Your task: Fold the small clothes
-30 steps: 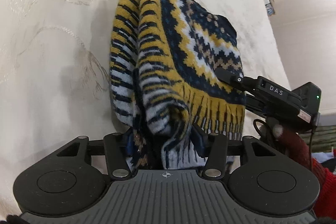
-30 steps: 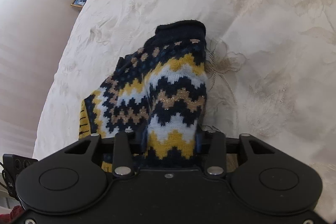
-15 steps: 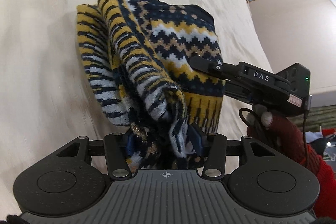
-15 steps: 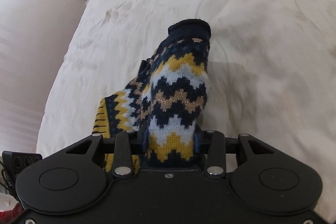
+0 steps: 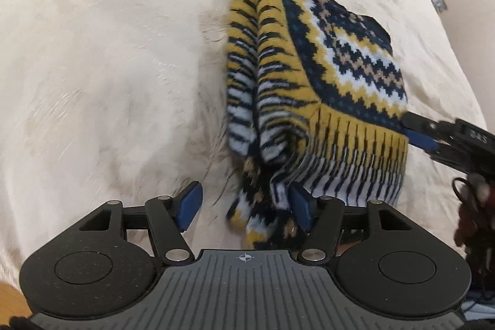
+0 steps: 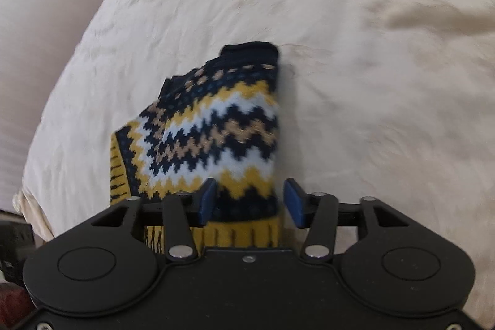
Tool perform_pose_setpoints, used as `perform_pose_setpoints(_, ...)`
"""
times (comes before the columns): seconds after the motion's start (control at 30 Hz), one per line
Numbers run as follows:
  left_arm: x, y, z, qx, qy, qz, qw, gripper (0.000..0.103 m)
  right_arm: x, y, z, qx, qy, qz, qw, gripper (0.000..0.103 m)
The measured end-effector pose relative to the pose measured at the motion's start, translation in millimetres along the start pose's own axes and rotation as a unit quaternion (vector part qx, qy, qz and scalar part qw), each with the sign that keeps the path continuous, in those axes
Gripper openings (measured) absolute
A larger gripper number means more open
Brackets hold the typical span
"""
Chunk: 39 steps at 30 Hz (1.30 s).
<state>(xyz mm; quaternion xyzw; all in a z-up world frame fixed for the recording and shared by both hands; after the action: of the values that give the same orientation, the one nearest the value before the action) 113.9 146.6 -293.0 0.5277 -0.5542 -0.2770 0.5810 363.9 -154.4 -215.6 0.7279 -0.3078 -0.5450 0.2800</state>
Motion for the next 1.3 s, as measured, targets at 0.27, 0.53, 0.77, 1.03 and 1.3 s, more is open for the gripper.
perform_pose_setpoints(0.27, 46.9, 44.5, 19.0, 0.117, -0.039, -0.038, 0.9916, 0.068, -17.5, 28.5, 16.9, 0.034, 0.095, 0.019, 0.995, 0.072)
perform_pose_setpoints(0.53, 85.2, 78.5, 27.1, 0.189, -0.069, -0.074, 0.9767, 0.092, -33.9, 65.4, 38.3, 0.079, 0.167, 0.031, 0.982, 0.087)
perform_pose_setpoints(0.77, 107.5, 99.9, 36.5, 0.229, -0.087, -0.107, 0.9636, 0.103, -39.0, 96.3, 52.0, 0.118, 0.174, 0.027, 0.977, 0.101)
perform_pose_setpoints(1.03, 118.9, 112.9, 42.2, 0.218, -0.096, -0.106, 0.9654, 0.103, -38.5, 117.6, 64.9, 0.152, 0.167, 0.064, 0.972, 0.102)
perform_pose_setpoints(1.3, 117.8, 125.9, 42.7, 0.206, -0.106, -0.154, 0.9605, 0.101, -52.4, 124.8, 80.8, 0.162, 0.163, 0.084, 0.970, 0.102)
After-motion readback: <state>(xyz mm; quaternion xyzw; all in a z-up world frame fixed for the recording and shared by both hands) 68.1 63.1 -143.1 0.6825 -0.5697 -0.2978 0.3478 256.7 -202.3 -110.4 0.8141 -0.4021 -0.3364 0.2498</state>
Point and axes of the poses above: each gripper's, at about its wrist camera, not at the fingertips, and y roughly against the way its jaws point, x to its right, z to its underside, the point moved 8 cm from there along -y, roughly the way its jaws point, and after that the axes turned 6 degrees about -z, right-handed, at the moved point
